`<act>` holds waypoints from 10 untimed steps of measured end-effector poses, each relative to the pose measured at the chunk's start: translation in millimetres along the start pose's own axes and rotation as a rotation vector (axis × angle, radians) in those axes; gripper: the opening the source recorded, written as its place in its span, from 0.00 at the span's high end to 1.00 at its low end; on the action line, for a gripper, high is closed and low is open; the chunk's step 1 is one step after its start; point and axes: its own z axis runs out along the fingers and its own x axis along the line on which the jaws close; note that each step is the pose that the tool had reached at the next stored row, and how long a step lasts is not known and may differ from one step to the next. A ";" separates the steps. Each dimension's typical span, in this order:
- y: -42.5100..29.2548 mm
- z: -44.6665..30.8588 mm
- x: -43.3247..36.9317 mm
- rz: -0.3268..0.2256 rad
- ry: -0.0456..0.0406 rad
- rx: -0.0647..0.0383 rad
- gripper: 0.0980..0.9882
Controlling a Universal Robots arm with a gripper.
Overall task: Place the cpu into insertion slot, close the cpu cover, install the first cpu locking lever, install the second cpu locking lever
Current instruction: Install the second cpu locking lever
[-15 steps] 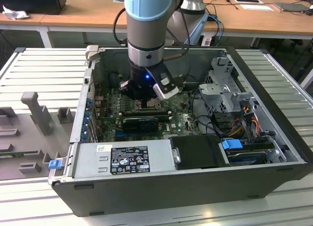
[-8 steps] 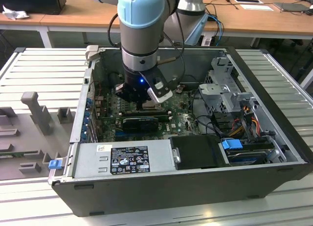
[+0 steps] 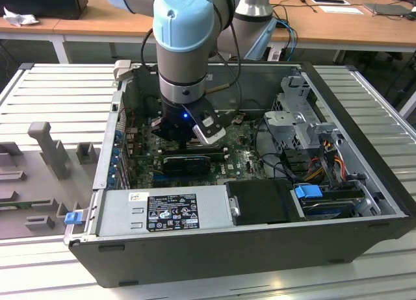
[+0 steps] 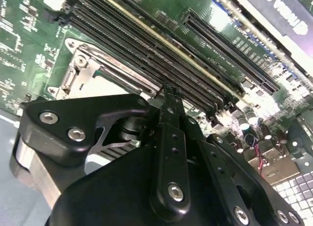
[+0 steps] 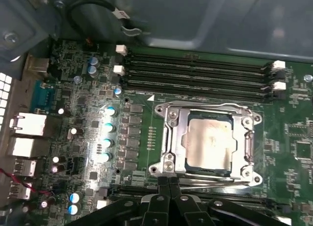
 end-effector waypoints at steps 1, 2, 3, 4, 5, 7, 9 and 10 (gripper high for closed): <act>-1.4 0.6 1.3 -0.001 -0.0003 -0.005 0.99; -2.7 0.9 2.5 -0.001 -0.0008 -0.011 0.99; -4.0 0.8 3.3 -0.002 -0.0016 -0.019 0.99; -5.5 0.8 4.1 -0.002 -0.0026 -0.029 0.99; -7.4 0.8 5.1 -0.002 -0.0042 -0.044 0.99; -9.1 1.0 6.1 -0.002 -0.0060 -0.063 0.99; -9.9 2.2 6.3 -0.002 -0.0071 -0.074 0.99; -10.3 2.9 6.4 -0.002 -0.0075 -0.079 0.99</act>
